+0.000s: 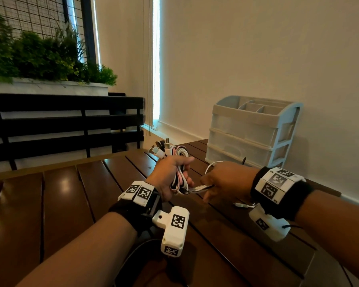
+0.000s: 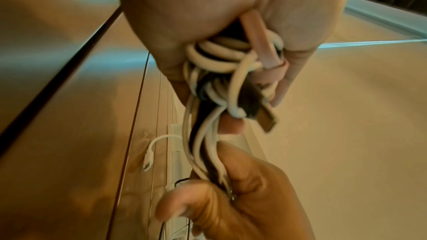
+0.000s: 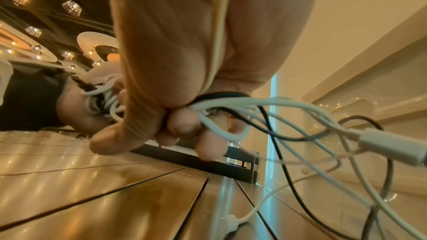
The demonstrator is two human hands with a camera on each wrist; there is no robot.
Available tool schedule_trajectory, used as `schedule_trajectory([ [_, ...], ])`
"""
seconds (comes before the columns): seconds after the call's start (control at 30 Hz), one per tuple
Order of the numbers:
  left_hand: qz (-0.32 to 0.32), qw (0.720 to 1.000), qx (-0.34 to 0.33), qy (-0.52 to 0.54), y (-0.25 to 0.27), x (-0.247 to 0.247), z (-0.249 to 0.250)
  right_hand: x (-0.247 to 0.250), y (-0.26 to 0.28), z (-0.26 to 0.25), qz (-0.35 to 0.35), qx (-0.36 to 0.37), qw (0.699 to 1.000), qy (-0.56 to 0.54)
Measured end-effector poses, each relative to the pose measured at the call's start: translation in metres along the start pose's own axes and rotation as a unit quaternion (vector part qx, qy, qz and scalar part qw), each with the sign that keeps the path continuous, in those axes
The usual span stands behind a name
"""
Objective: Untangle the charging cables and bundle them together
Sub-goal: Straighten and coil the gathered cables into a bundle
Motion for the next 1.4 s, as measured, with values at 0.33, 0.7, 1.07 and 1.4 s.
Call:
schedule_trajectory([
  [0.33, 0.085, 0.989, -0.088, 0.088, -0.002, 0.025, 0.012, 0.027, 0.033, 0.036, 0.034, -0.1, 0.992, -0.063],
  [0.7, 0.061, 0.979, -0.102, 0.165, -0.003, 0.02, 0.012, -0.047, 0.057, 0.022, -0.186, -0.139, 0.963, -0.135],
  [1.07, 0.067, 0.973, -0.121, 0.184, -0.009, 0.033, 0.016, -0.002, 0.09, 0.13, 0.002, -0.2, 0.971, -0.133],
  [1.4, 0.054, 0.975, -0.12, 0.18, -0.011, 0.031, 0.015, -0.017, 0.1, 0.173, 0.081, -0.273, 0.951, -0.118],
])
Point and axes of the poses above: each hand's wrist, its own y-axis away from the middle knuckle, its own x-axis out of the back of the hand, z = x × y, the point moved 8 cm from there along -y, towards the middle knuckle, and after that the axes turned 1 degree about y, right-handed, at the moved point
